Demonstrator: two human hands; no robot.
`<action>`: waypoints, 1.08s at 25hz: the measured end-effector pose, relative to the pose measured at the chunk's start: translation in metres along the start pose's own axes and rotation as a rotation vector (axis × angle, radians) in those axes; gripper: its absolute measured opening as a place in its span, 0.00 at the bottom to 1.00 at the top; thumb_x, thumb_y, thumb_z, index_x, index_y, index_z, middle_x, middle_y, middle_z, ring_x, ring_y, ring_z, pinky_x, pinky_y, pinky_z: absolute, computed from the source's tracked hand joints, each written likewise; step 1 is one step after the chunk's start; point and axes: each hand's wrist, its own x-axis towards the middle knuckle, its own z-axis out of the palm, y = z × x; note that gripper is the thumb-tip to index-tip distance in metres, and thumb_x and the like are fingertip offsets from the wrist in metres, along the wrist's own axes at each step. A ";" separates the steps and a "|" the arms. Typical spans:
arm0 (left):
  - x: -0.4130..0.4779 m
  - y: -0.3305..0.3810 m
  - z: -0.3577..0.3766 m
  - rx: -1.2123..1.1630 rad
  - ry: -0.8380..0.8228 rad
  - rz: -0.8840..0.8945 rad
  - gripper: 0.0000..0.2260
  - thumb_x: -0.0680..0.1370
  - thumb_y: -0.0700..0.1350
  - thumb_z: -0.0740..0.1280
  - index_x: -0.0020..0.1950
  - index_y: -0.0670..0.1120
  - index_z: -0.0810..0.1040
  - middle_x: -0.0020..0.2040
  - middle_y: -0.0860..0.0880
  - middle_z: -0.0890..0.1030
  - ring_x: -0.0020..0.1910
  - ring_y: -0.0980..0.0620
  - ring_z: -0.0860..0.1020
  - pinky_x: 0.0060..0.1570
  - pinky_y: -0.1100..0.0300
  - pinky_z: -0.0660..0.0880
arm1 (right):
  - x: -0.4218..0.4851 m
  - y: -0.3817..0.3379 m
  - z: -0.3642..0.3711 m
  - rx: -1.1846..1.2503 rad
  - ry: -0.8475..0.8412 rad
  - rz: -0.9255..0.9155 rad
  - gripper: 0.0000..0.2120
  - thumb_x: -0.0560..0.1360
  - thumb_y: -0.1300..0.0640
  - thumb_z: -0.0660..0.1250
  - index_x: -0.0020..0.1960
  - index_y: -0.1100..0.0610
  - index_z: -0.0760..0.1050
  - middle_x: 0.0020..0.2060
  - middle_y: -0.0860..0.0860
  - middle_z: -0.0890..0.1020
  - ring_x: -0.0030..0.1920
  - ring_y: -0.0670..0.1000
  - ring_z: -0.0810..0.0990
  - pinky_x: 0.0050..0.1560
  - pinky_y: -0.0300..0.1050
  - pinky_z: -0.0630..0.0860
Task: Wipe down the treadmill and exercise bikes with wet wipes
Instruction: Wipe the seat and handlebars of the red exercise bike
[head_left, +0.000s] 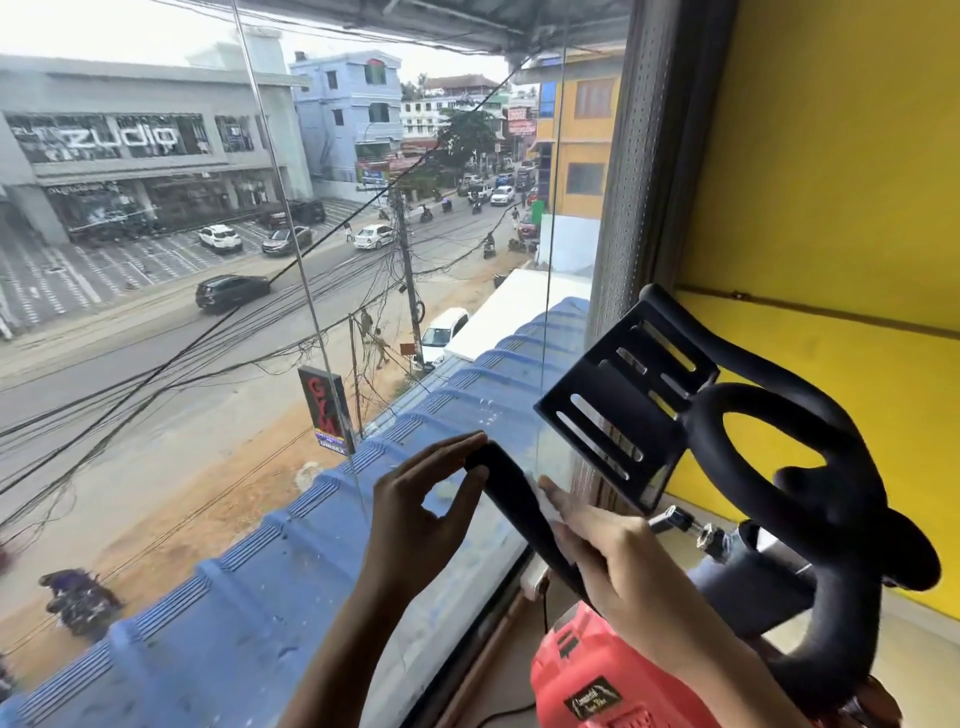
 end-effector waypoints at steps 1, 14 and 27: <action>-0.001 0.000 0.000 0.009 0.006 0.013 0.10 0.75 0.47 0.67 0.56 0.51 0.80 0.54 0.57 0.82 0.54 0.59 0.81 0.52 0.56 0.79 | -0.008 0.001 -0.009 -0.017 -0.015 0.035 0.20 0.79 0.49 0.56 0.70 0.52 0.64 0.61 0.50 0.79 0.60 0.32 0.74 0.59 0.26 0.68; -0.008 0.010 0.004 -0.059 0.047 -0.041 0.10 0.76 0.46 0.66 0.55 0.48 0.81 0.55 0.53 0.83 0.56 0.58 0.80 0.54 0.65 0.75 | -0.024 -0.013 0.021 -0.398 0.199 -0.080 0.20 0.77 0.57 0.60 0.66 0.62 0.74 0.60 0.57 0.80 0.59 0.52 0.80 0.61 0.38 0.72; -0.059 0.024 0.050 0.229 -0.022 0.311 0.11 0.77 0.40 0.64 0.52 0.35 0.82 0.59 0.41 0.80 0.67 0.44 0.72 0.71 0.53 0.63 | -0.087 0.009 0.025 -0.848 0.275 -0.020 0.22 0.73 0.62 0.64 0.67 0.64 0.72 0.63 0.60 0.77 0.59 0.58 0.79 0.58 0.53 0.77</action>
